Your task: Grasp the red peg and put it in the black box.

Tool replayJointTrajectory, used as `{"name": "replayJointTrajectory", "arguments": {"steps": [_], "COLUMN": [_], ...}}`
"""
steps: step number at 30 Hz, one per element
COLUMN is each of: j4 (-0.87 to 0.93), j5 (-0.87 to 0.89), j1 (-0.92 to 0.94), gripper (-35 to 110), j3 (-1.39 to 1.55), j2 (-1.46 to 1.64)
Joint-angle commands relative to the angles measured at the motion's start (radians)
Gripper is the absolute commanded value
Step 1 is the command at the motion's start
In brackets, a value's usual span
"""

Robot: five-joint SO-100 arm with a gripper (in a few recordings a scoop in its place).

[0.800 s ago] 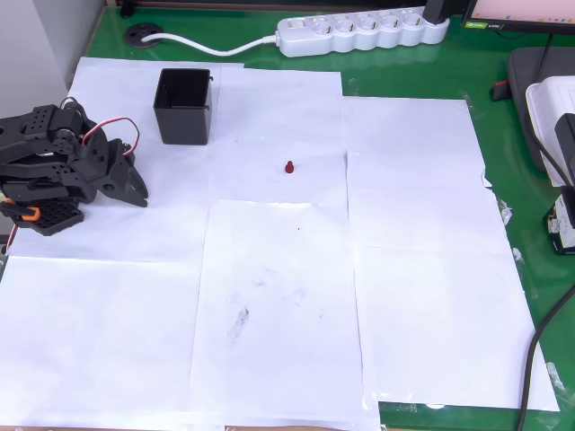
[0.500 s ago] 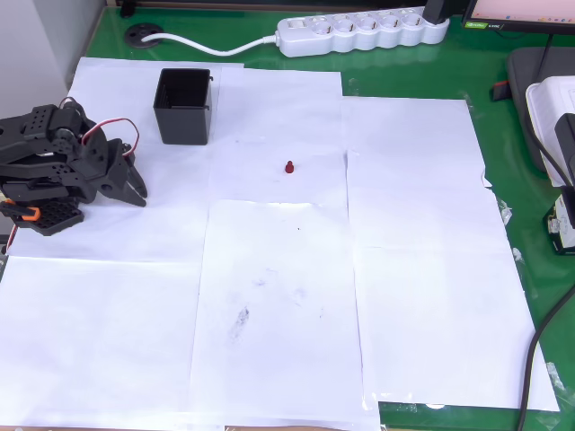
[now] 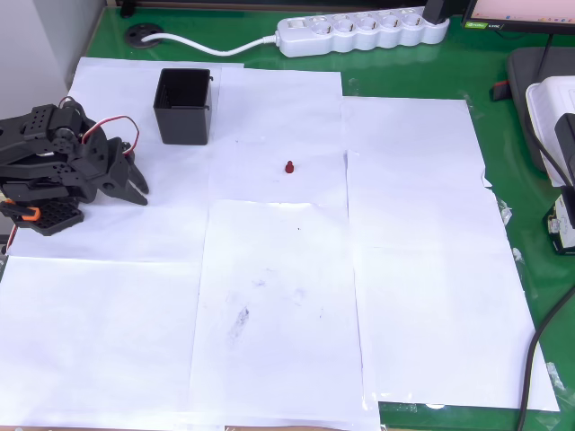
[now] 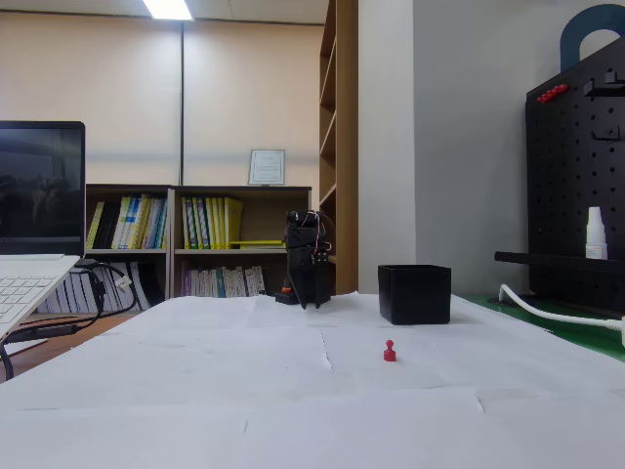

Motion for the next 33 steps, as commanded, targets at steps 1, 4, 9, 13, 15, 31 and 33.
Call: {"name": "replayJointTrajectory", "arguments": {"steps": [1,4,9,13,15,31,33], "j4": [0.071,0.02,-0.017,-0.035,-0.037,-0.433,-0.607], "j5": [-0.058,-0.041,-0.071,-0.052,-0.044,-0.087,-0.127], "j1": [0.0,-0.023,-0.046,-0.103,-0.137,-0.245,-0.212], "gripper": [0,0,0,0,0,0,0], "j3": [0.011,0.018,0.101,0.284,0.433,0.716,0.635], "j2": [-0.008,-0.008,-0.008,0.141,0.318,0.861,0.899]}}
